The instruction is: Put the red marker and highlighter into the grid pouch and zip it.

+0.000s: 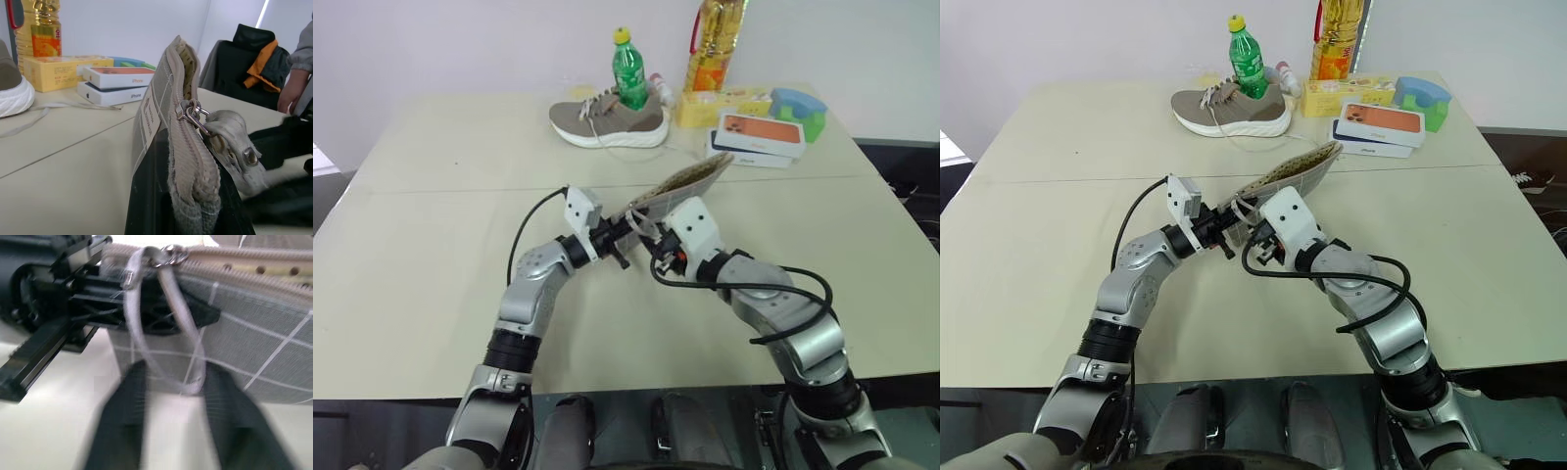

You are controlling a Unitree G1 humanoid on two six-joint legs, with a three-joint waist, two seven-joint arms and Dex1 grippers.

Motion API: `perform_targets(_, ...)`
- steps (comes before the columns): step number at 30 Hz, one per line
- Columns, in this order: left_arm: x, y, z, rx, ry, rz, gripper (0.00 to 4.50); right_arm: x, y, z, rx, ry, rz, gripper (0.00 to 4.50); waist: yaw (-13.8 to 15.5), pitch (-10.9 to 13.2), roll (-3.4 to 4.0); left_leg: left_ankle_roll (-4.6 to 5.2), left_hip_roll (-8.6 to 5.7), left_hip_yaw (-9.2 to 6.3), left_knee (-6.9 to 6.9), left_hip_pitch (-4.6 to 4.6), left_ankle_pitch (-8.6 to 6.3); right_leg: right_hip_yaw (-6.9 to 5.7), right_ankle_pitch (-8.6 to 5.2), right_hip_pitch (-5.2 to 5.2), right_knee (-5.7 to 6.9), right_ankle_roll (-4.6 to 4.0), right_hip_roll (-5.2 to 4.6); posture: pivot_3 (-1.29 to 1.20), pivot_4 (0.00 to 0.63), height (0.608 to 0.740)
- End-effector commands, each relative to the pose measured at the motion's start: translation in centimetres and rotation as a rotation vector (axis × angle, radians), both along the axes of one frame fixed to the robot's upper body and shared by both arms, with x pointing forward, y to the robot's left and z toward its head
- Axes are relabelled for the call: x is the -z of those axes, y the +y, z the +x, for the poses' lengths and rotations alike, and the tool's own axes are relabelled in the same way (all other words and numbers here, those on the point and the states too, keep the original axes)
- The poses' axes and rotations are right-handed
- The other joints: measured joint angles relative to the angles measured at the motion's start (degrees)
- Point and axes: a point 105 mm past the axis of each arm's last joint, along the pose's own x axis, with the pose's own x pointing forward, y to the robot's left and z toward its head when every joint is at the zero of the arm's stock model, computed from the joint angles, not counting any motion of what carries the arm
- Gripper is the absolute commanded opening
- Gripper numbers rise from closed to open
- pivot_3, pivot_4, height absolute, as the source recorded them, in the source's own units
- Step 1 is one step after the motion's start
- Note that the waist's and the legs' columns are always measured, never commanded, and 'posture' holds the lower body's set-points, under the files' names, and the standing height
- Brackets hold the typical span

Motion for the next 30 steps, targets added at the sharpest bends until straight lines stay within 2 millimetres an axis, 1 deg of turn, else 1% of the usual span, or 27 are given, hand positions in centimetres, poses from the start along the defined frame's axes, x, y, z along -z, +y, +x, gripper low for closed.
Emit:
perform_targets(1, -1.1, -0.1, -0.4, 0.008, -0.062, 0.007, 0.0, -2.2, -0.2, 0.0, 0.0, -0.088, 0.026, 0.05, 0.0, 0.0, 0.0, 0.0, 0.0, 0.0, 0.0, 0.0, 0.0, 0.0, 0.0, 0.0, 0.0, 0.0, 0.0, 0.0, 0.15, 0.74)
perform_targets(7, -0.3, 0.3, -0.3, 0.001, -0.084, 0.068, 0.0, -3.4, -0.7, -0.6, -0.03, -0.118, 0.0, 0.05, 0.0, 0.0, 0.0, 0.0, 0.0, -0.01, -0.01, 0.0, 0.0, 0.0, 0.0, 0.0, 0.0, 0.0, 0.0, 0.0, 0.15, 0.74)
perform_targets(10, 0.4, 0.8, -0.4, 0.01, -0.118, 0.144, 0.0, -4.7, -3.1, -0.6, 0.015, -0.152, -0.044, 0.05, 0.0, 0.0, 0.0, 0.0, 0.0, 0.0, -0.01, 0.0, 0.0, 0.0, 0.0, 0.0, -0.01, 0.0, -0.01, 0.0, 0.15, 0.74)
perform_targets(12, 0.8, 1.7, -0.4, 0.013, -0.136, 0.193, 0.0, -5.7, -6.3, -0.1, 0.11, -0.174, -0.089, 0.05, 0.1, 0.0, 0.0, 0.0, 0.0, 0.01, 0.0, 0.0, 0.0, 0.0, 0.0, 0.01, -0.01, 0.0, -0.01, 0.0, 0.15, 0.74)
perform_targets(15, 1.3, 2.8, -0.4, 0.015, -0.148, 0.245, 0.0, -6.4, -11.0, 0.5, 0.254, -0.171, -0.171, 0.05, 0.0, 0.0, 0.0, 0.0, 0.0, 0.03, -0.01, 0.01, 0.0, 0.0, 0.0, 0.01, -0.02, 0.0, -0.01, 0.0, 0.15, 0.74)
perform_targets(20, 2.2, 4.1, -0.6, 0.021, -0.156, 0.315, 0.0, -6.7, -16.1, 0.8, 0.403, -0.151, -0.251, 0.05, -0.2, 0.0, -0.01, 0.03, 0.03, 0.04, -0.09, 0.08, -0.02, 0.05, -0.01, 0.01, -0.01, -0.02, 0.07, 0.0, 0.15, 0.74)
perform_targets(21, 2.3, 4.3, -0.6, 0.02, -0.156, 0.323, 0.0, -6.7, -16.8, 0.7, 0.421, -0.146, -0.264, 0.05, -0.2, 0.0, -0.01, 0.03, 0.03, 0.04, -0.09, 0.09, -0.02, 0.06, -0.01, 0.01, -0.01, -0.02, 0.07, 0.0, 0.15, 0.74)
perform_targets(22, 2.4, 4.5, -0.5, 0.015, -0.155, 0.326, 0.0, -6.5, -17.2, 0.7, 0.427, -0.135, -0.281, 0.05, -0.2, 0.0, 0.0, 0.03, 0.04, 0.05, -0.09, 0.09, -0.02, 0.06, -0.01, 0.01, -0.01, -0.02, 0.08, 0.0, 0.15, 0.74)
perform_targets(24, 2.5, 4.8, -0.5, 0.01, -0.152, 0.326, 0.0, -5.9, -17.2, 0.5, 0.405, -0.112, -0.296, 0.05, -0.2, 0.0, 0.0, 0.03, 0.04, 0.06, -0.08, 0.09, -0.02, 0.08, -0.01, 0.01, -0.01, -0.02, 0.07, 0.0, 0.15, 0.74)
perform_targets(26, 2.6, 4.8, -0.6, 0.014, -0.144, 0.322, 0.0, -5.2, -16.7, 0.1, 0.364, -0.091, -0.304, 0.05, -0.1, 0.0, -0.01, 0.03, 0.04, 0.06, -0.08, 0.09, -0.02, 0.08, -0.01, 0.01, -0.01, -0.02, 0.06, 0.0, 0.15, 0.74)
perform_targets(28, 2.9, 4.8, -1.3, 0.063, -0.089, 0.298, 0.0, -3.8, -15.5, -0.7, 0.264, -0.042, -0.314, 0.05, -0.1, 0.0, -0.01, 0.03, 0.04, 0.06, -0.07, 0.09, -0.02, 0.08, -0.01, 0.02, -0.01, -0.02, 0.06, 0.0, 0.15, 0.74)
perform_targets(29, 3.0, 4.8, -1.6, 0.085, -0.065, 0.291, 0.33, -3.3, -15.1, -1.1, 0.234, -0.021, -0.301, 0.28, -0.2, 0.0, -0.02, 0.03, 0.04, 0.06, -0.07, 0.09, -0.02, 0.08, -0.01, 0.02, -0.01, -0.02, 0.06, 0.0, 0.15, 0.74)
perform_targets(30, 3.2, 4.8, -2.0, 0.102, -0.042, 0.287, 0.72, -2.8, -15.0, -1.4, 0.218, 0.003, -0.278, 0.62, -0.3, 0.0, -0.01, 0.03, 0.05, 0.06, -0.08, 0.09, -0.02, 0.08, -0.01, 0.02, -0.02, -0.01, 0.07, 0.0, 0.15, 0.74)
